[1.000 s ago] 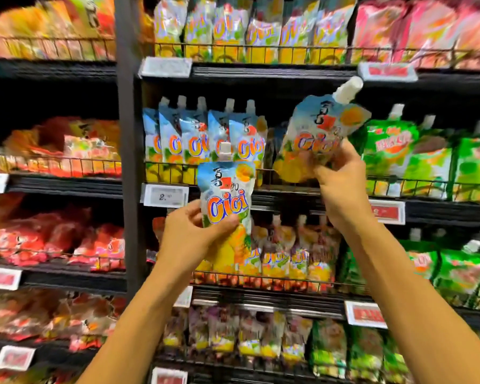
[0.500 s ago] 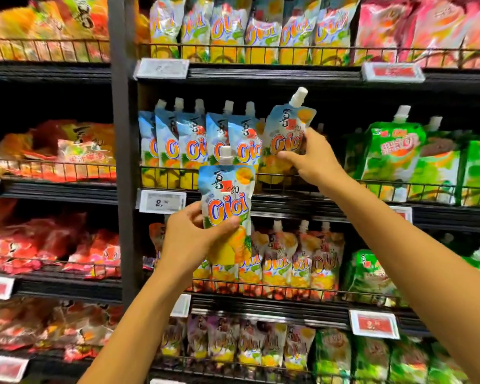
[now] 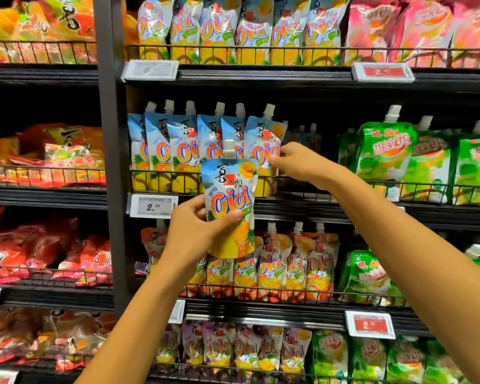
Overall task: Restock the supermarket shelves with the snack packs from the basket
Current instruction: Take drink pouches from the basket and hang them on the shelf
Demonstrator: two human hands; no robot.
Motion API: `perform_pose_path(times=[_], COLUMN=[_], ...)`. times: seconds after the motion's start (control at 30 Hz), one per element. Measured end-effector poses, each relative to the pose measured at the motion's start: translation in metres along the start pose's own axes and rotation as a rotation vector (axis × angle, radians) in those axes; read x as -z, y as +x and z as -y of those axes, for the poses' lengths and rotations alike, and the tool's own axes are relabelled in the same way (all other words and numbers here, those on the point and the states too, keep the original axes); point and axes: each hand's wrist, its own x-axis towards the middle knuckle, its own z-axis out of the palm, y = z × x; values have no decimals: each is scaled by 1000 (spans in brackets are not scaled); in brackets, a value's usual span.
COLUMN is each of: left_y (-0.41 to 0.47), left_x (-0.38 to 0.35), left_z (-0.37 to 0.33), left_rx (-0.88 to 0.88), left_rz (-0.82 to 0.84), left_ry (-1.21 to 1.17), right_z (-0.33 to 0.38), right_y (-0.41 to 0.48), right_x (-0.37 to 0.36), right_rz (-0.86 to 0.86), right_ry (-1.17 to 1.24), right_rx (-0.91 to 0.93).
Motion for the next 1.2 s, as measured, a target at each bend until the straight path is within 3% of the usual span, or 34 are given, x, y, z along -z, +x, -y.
perform_pose_path(times=[0.07, 0.13, 0.17, 0.27, 0.33, 0.53, 0.67, 0.83, 1.2], left_y=[1, 3, 4, 8, 12, 33, 61, 81, 87], left_x=[-5, -10, -12, -24, -34, -62, -73, -93, -101], left_z=[0, -1, -1, -6, -9, -29, -47, -58, -40], left_rx=[-8, -20, -24, -56, -84, -211, -347, -509, -344], left_rz=[5, 9, 11, 13, 21, 101, -10, -133, -269], left_ry=[-8, -13, -17, 1, 33, 138, 233, 411, 772], right_z=[0, 1, 0, -2, -6, -10, -5, -6, -35], right_y=[-10, -32, -44, -75, -86, -83, -64, -46, -27], right_x=[1, -1, -2, -11, -16, 5, 28, 36, 22], right_rz=[-248, -531, -535, -109, 13, -246, -449, -653, -576], right_ry=[-85, -15, 70, 395, 520, 652, 759, 683, 459], right_rx=[39, 169, 228, 188, 149, 109, 132, 282, 137])
